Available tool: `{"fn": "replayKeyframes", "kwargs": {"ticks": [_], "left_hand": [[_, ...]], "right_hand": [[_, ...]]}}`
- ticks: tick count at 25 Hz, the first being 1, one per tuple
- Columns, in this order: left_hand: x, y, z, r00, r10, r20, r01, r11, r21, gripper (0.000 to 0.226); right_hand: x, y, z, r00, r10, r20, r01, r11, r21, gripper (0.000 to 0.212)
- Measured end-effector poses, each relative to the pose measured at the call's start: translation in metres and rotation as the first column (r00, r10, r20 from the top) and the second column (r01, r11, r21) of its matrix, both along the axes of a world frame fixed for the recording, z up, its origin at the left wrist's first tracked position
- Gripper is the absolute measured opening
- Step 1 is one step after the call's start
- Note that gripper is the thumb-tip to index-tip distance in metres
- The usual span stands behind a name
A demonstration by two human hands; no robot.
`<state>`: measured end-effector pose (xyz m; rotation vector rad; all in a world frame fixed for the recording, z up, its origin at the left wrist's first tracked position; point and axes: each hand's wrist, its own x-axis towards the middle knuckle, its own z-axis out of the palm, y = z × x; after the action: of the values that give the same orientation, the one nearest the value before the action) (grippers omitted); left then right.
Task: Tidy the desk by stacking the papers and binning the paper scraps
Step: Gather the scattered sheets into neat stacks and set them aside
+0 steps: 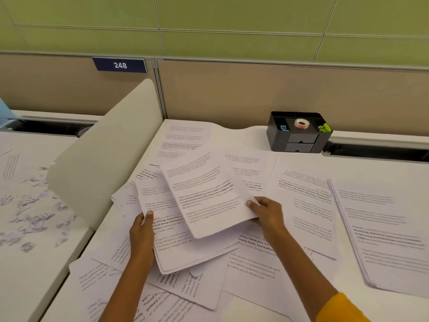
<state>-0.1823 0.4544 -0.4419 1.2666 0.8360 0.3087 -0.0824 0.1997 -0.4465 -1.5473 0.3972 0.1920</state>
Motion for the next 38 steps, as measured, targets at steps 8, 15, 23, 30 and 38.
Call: {"fn": "replayKeyframes", "kwargs": {"ticks": [8, 15, 23, 30, 38], "left_hand": [[-0.004, 0.002, -0.002, 0.998, -0.058, -0.004, 0.058, 0.998, 0.006, 0.021], [-0.003, 0.007, -0.007, 0.998, -0.059, 0.025, 0.057, 0.995, 0.082, 0.028], [0.005, 0.011, -0.013, 0.999, -0.04, 0.016, 0.039, 0.999, 0.022, 0.023], [0.004, 0.009, -0.01, 0.998, -0.062, 0.0, 0.062, 0.998, 0.03, 0.024], [-0.001, 0.005, -0.01, 0.996, -0.088, -0.007, 0.088, 0.995, 0.038, 0.023]], "right_hand": [[-0.037, 0.044, 0.0, 0.951, 0.289, 0.106, -0.265, 0.944, -0.196, 0.006], [-0.007, -0.012, -0.004, 0.967, 0.161, 0.2, 0.04, 0.675, -0.737, 0.019], [0.007, -0.022, 0.01, 0.984, 0.112, -0.137, -0.169, 0.366, -0.915, 0.08], [0.028, -0.013, 0.011, 0.985, 0.028, -0.168, -0.138, 0.711, -0.69, 0.07], [0.023, 0.008, 0.016, 0.98, 0.071, -0.185, -0.197, 0.41, -0.89, 0.079]]}}
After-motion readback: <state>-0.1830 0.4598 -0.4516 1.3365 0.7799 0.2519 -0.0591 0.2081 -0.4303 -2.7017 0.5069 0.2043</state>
